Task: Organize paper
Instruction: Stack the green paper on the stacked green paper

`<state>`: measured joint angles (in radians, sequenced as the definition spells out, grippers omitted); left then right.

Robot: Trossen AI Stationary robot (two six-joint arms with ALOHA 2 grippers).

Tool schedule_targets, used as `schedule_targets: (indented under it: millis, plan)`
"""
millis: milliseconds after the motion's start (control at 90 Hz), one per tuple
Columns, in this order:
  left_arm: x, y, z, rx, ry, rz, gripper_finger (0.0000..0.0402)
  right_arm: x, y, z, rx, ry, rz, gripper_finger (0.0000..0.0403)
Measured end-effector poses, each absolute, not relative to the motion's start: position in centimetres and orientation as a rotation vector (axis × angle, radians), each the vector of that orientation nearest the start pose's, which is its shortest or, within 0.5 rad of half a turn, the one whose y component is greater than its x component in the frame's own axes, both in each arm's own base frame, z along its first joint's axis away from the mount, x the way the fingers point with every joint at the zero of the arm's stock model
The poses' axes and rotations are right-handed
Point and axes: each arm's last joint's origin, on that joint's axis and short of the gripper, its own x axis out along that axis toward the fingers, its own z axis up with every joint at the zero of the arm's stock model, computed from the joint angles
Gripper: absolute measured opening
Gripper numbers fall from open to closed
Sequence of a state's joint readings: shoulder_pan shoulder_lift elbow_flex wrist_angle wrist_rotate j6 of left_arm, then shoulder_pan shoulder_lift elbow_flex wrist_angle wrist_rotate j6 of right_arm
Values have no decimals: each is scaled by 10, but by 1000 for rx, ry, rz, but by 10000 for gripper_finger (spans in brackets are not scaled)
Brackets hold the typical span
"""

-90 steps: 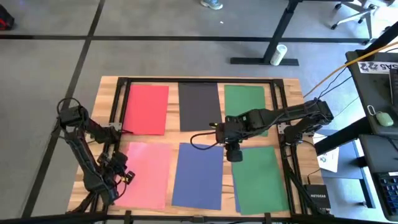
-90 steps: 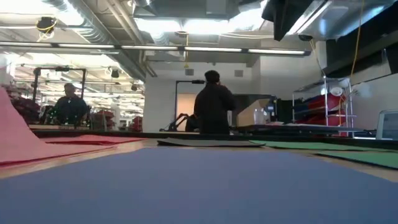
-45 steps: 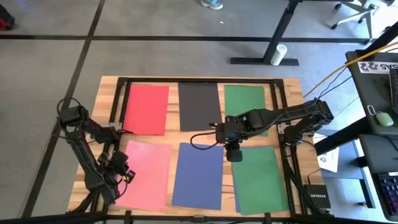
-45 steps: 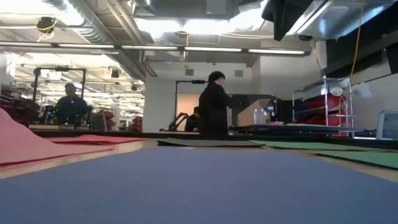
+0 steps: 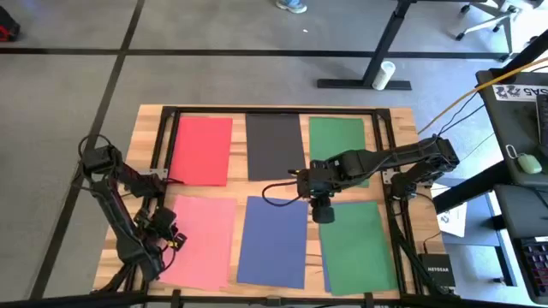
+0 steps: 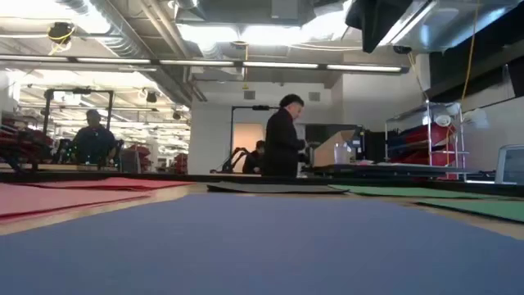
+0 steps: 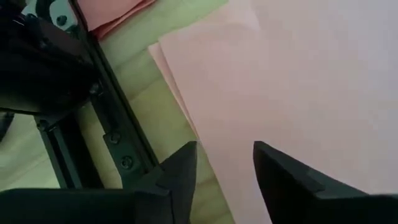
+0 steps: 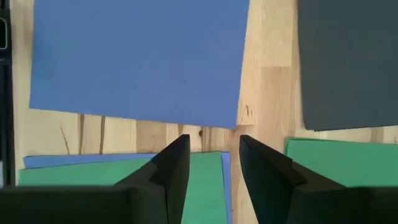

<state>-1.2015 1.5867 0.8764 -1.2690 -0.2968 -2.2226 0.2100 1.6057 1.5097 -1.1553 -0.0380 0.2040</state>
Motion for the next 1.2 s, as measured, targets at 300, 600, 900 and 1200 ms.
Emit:
schedule_targets:
  millis: [300,600,900,1200]
  plan:
    - [90,-198,165,-462,937,872,98,282,82,308,89,1435,63,111]
    - [102,-206,167,-492,666,679,28,255,139,308,29,1428,-29,53]
    - [127,-209,168,-478,553,589,1,226,196,275,124,1270,-166,30]
    - [167,-211,170,-382,551,482,0,208,224,218,302,1197,-94,77]
